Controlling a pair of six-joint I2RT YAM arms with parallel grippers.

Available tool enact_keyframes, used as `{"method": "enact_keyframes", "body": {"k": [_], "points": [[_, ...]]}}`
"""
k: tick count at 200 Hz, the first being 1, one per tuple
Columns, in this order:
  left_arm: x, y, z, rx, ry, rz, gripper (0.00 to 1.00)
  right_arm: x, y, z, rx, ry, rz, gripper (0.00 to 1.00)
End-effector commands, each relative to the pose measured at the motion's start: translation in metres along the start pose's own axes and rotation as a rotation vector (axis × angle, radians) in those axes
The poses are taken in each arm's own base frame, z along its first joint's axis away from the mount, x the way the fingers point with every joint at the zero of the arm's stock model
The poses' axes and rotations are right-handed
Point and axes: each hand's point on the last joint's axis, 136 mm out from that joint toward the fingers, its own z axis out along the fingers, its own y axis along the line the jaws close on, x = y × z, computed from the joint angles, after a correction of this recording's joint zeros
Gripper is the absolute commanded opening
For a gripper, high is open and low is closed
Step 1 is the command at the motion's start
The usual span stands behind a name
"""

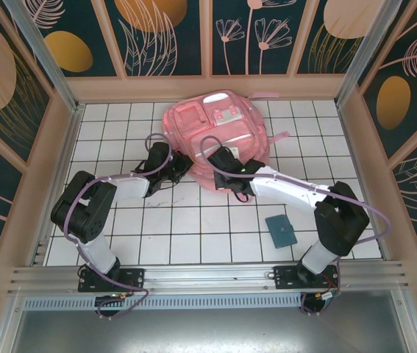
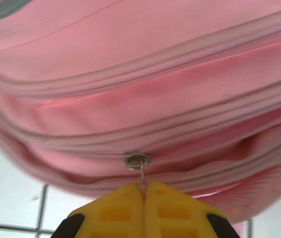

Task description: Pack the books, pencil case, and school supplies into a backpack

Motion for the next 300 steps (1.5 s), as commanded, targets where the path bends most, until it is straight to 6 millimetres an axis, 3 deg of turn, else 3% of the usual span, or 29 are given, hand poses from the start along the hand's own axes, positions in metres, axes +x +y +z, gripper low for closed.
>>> {"method": "enact_keyframes", "body": {"k": [1,6,33,53,74,105,119,132,142,166,191,210,244,300], "points": [[-0.024,0.014,-0.009,-0.082,-0.109,0.019,0.0,-0.014,-0.069,-0.012,0.202,-0.055,0.015,0.0],[-0.028,0.006,-0.016,-0.066,-0.124,0.029,0.0,-0.017,-0.077,-0.011,0.213,-0.063,0.027,0.0],[-0.035,0.009,-0.031,-0.086,-0.158,0.047,0.0,-0.037,-0.112,-0.004,0.258,-0.099,0.086,0.0],[-0.04,0.014,-0.042,-0.109,-0.177,0.062,0.0,-0.051,-0.111,-0.002,0.211,-0.115,0.089,0.0],[-0.047,0.026,-0.057,-0.143,-0.193,0.064,0.0,-0.052,-0.061,-0.007,0.047,-0.111,-0.018,0.0],[-0.069,0.055,-0.087,-0.234,-0.258,0.056,0.0,-0.03,0.013,-0.015,-0.164,-0.067,-0.114,0.0],[-0.078,0.065,-0.101,-0.276,-0.287,0.052,0.2,-0.026,0.036,-0.02,-0.258,-0.061,-0.105,0.0],[-0.083,0.07,-0.113,-0.303,-0.306,0.056,0.37,-0.023,0.052,-0.024,-0.329,-0.057,-0.103,0.0],[-0.081,0.07,-0.118,-0.317,-0.301,0.062,0.44,-0.022,0.061,-0.026,-0.368,-0.053,-0.099,0.0],[-0.065,0.07,-0.125,-0.287,-0.256,0.032,0.52,-0.02,0.075,-0.027,-0.43,-0.044,-0.105,0.0],[-0.041,0.081,-0.13,-0.251,-0.2,-0.049,0.52,-0.018,0.089,-0.028,-0.492,-0.033,-0.115,0.0],[-0.024,0.074,-0.132,-0.17,-0.162,-0.108,0.49,-0.017,0.095,-0.029,-0.519,-0.031,-0.121,0.0],[-0.008,0.044,-0.129,-0.062,-0.115,-0.125,0.44,-0.013,0.103,-0.026,-0.553,-0.02,-0.133,0.0],[0.022,-0.009,-0.102,0.105,-0.039,-0.209,0.44,-0.015,0.107,-0.025,-0.565,-0.022,-0.14,0.0]]}}
